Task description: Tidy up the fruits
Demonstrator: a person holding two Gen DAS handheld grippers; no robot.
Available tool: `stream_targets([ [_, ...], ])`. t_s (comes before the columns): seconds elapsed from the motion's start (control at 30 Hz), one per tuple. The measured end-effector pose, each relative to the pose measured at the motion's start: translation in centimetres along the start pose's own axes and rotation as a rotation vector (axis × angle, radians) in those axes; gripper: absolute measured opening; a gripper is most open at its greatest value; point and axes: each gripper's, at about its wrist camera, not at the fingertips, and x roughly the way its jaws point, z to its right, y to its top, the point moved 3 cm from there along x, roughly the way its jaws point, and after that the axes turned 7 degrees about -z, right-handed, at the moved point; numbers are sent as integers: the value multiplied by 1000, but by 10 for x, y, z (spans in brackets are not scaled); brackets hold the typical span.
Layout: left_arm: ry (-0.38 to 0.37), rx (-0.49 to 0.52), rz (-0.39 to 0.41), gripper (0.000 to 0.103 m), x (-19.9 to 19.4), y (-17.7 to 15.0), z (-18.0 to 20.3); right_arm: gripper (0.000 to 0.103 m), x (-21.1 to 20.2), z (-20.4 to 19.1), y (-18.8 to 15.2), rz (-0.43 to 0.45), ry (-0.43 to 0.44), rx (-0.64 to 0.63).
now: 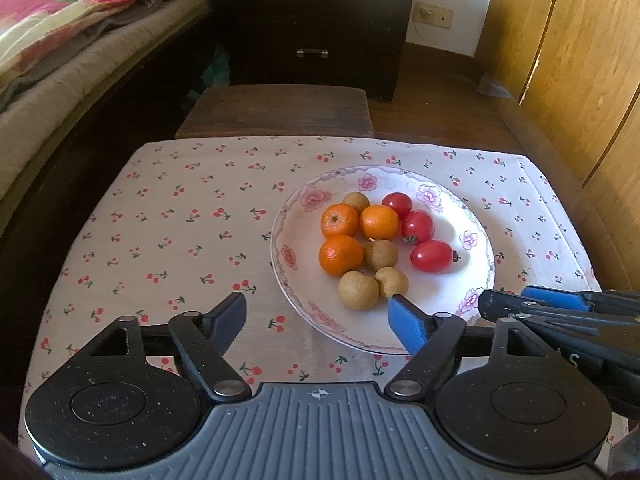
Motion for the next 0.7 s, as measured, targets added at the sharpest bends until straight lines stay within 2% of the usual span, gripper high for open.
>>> stream_targets([
  [0.57, 39, 1, 23, 89, -7, -7, 1, 38, -7, -1, -8, 0, 1, -1],
  [0.63, 46, 1, 23, 92, -7, -8, 1, 38, -7, -1, -8, 1, 0, 0],
  [0.7, 71, 0, 25, 101, -8, -8, 0, 38, -9, 0, -10, 3, -9, 2],
])
